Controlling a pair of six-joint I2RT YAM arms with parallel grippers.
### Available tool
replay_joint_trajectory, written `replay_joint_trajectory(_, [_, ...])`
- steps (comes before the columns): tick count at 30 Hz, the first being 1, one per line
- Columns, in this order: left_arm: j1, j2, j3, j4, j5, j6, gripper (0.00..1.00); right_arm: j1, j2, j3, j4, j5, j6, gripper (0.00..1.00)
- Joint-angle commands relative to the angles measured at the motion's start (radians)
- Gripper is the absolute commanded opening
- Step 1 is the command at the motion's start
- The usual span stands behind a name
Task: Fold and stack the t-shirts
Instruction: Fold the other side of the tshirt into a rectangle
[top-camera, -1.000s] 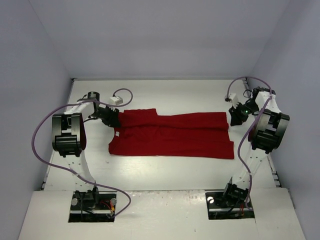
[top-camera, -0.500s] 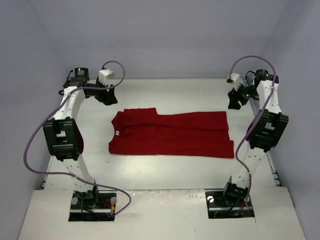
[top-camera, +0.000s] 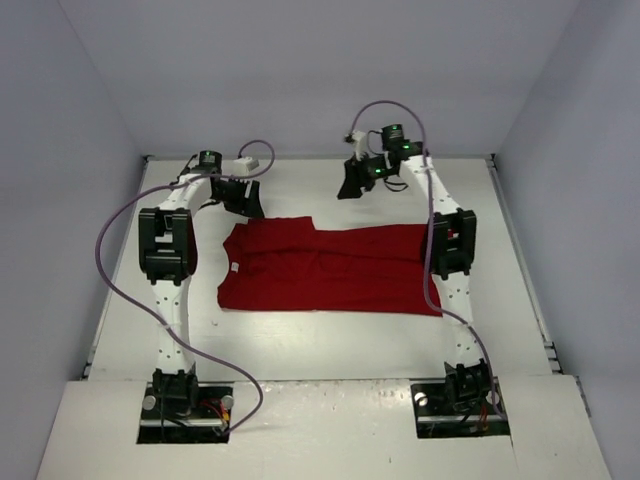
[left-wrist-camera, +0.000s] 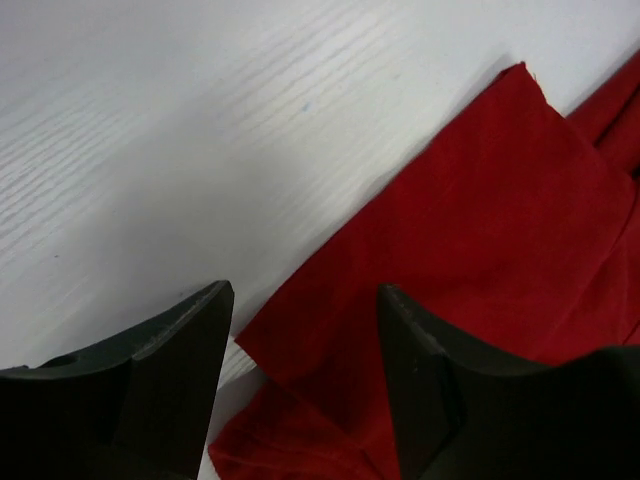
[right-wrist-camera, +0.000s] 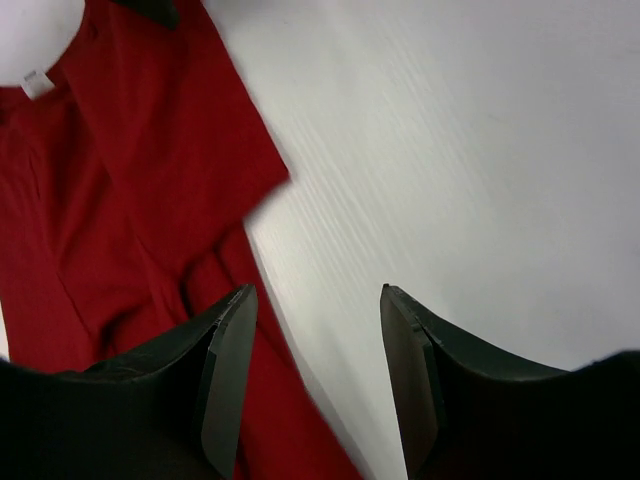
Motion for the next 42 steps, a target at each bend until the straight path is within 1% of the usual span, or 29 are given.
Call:
replay_joint_trajectory(1, [0.012,-0.112,0.002,0.084,0.014,-0.075,0.55,0.114,0.032,0.037,0.242,0.023,0.281,0.5])
replay_joint_trajectory(5, [0.014,-0.142,-0.059,0.094,0.02,-0.051,0.55,0.175,0.091,0.054,0.326,0.089,0.379,0.49])
replay_joint_trajectory(8, [0.018,-0.173,-0.106,0.121,0.025,-0.047,0.55,0.197,0.116,0.056,0.353,0.133,0.413,0.47])
replay_joint_trajectory(12, [0.018,-0.204,-0.149,0.133,0.023,-0.041,0.55,0.205,0.125,0.028,0.367,0.179,0.436,0.42])
replay_joint_trajectory(16, [0.018,-0.22,-0.169,0.144,0.013,-0.027,0.56,0.207,0.119,-0.008,0.371,0.211,0.429,0.42])
replay_joint_trajectory(20, [0.018,-0.221,-0.167,0.144,0.003,-0.025,0.56,0.207,0.12,-0.031,0.37,0.222,0.405,0.42])
replay_joint_trajectory(26, [0.018,-0.202,-0.147,0.147,-0.014,-0.028,0.56,0.217,0.097,-0.11,0.37,0.21,0.371,0.37])
replay_joint_trajectory(30, [0.017,-0.165,-0.121,0.143,-0.016,-0.037,0.56,0.219,0.104,-0.128,0.37,0.191,0.368,0.32])
replay_joint_trajectory(32, [0.015,-0.15,-0.109,0.141,-0.003,-0.045,0.56,0.225,0.105,-0.133,0.368,0.186,0.368,0.28])
replay_joint_trajectory(34, [0.012,-0.143,-0.11,0.141,-0.002,-0.044,0.56,0.23,0.102,-0.143,0.368,0.179,0.363,0.27])
replay_joint_trajectory(37, [0.0,-0.137,-0.116,0.14,-0.006,-0.039,0.56,0.237,0.099,-0.166,0.368,0.174,0.359,0.27])
replay_joint_trajectory(39, [-0.009,-0.132,-0.129,0.138,-0.011,-0.039,0.56,0.24,0.103,-0.175,0.368,0.173,0.361,0.3])
replay_joint_trajectory(42, [-0.018,-0.123,-0.141,0.134,-0.034,-0.045,0.56,0.242,0.1,-0.188,0.37,0.179,0.359,0.38])
